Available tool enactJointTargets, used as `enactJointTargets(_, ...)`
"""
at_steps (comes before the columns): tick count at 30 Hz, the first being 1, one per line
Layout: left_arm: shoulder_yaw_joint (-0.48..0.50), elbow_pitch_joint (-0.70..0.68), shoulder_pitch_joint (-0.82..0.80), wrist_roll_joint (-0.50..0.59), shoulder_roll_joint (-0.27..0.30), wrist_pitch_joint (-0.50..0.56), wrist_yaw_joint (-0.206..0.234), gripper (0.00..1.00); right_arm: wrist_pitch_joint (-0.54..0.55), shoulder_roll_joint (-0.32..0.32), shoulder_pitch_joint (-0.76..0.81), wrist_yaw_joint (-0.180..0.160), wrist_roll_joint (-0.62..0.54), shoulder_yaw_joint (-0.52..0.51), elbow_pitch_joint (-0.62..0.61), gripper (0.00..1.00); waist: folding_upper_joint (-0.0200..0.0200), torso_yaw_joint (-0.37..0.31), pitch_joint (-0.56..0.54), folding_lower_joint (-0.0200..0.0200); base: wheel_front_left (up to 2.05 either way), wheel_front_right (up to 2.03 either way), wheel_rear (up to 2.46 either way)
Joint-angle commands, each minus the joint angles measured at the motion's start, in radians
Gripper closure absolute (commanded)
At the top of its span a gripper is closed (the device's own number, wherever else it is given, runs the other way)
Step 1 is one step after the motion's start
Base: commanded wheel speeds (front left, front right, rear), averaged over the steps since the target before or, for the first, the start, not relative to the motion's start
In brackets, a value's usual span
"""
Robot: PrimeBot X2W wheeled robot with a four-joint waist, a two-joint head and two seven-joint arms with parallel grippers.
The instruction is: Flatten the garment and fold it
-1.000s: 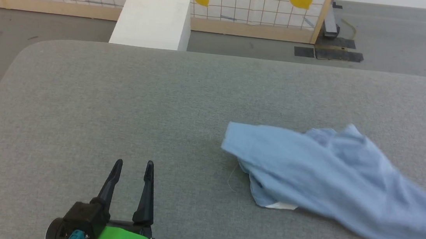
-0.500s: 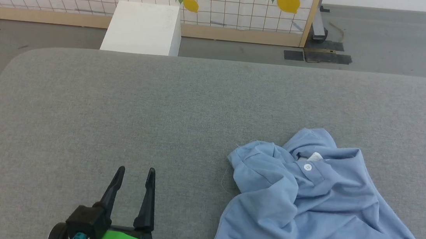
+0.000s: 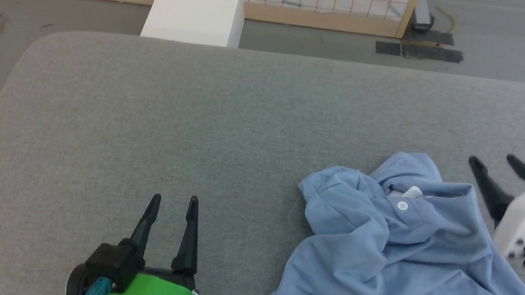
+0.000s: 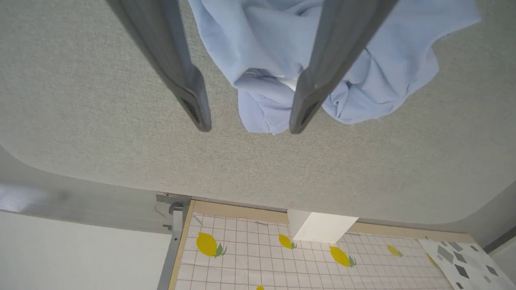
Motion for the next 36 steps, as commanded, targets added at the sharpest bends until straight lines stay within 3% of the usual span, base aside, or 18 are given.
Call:
enactJointTargets(1, -0.004, -0.003, -0.024, -0.003, -0.002, -0.004, 0.007, 0.00, 0.020, -0.014, -0.054, -0.002, -0.005, 0.011, 0.044, 0.00, 0.0000, 0.032, 0.039, 0.0000, 0.00, 0.00, 0.00)
enactJointTargets(9, -0.044, -0.004, -0.080, -0.014, -0.002, -0.004, 0.017, 0.00, 0.189, -0.078, -0.224, -0.002, -0.007, 0.126, 0.321, 0.00, 0.0000, 0.104, 0.125, 0.0000, 0.00, 0.00, 0.00)
enactJointTargets(17, -0.080, -0.009, -0.116, -0.022, -0.002, -0.004, 0.027, 0.00, 0.173, -0.092, -0.261, -0.002, -0.028, 0.179, 0.509, 0.00, 0.0000, 0.156, 0.174, 0.0000, 0.00, 0.00, 0.00)
enactJointTargets(18, -0.083, -0.009, -0.119, -0.022, -0.002, -0.004, 0.029, 0.00, 0.169, -0.090, -0.261, -0.002, -0.027, 0.181, 0.525, 0.25, 0.0000, 0.159, 0.177, 0.0000, 0.00, 0.00, 0.00)
enactJointTargets(19, -0.086, -0.008, -0.122, -0.023, -0.002, -0.004, 0.031, 0.00, 0.158, -0.092, -0.263, -0.002, -0.027, 0.191, 0.536, 0.73, 0.0000, 0.162, 0.179, 0.0000, 0.00, 0.00, 0.00)
enactJointTargets(20, -0.086, -0.009, -0.124, -0.023, -0.002, -0.004, 0.034, 0.00, 0.143, -0.097, -0.268, -0.002, -0.031, 0.203, 0.540, 1.00, 0.0000, 0.162, 0.180, 0.0000, 0.00, 0.00, 0.00)
enactJointTargets(26, -0.069, 0.002, -0.112, -0.022, -0.002, -0.004, 0.042, 0.00, -0.004, -0.123, -0.352, -0.002, -0.023, 0.231, 0.506, 1.00, 0.0000, 0.132, 0.147, 0.0000, 0.00, 0.00, 0.00)
enactJointTargets(36, -0.072, 0.002, -0.107, -0.010, -0.002, -0.004, 0.040, 0.00, -0.257, -0.202, -0.408, -0.002, -0.068, 0.087, 0.553, 1.00, 0.0000, 0.154, 0.132, 0.0000, 0.00, 0.00, 0.00)
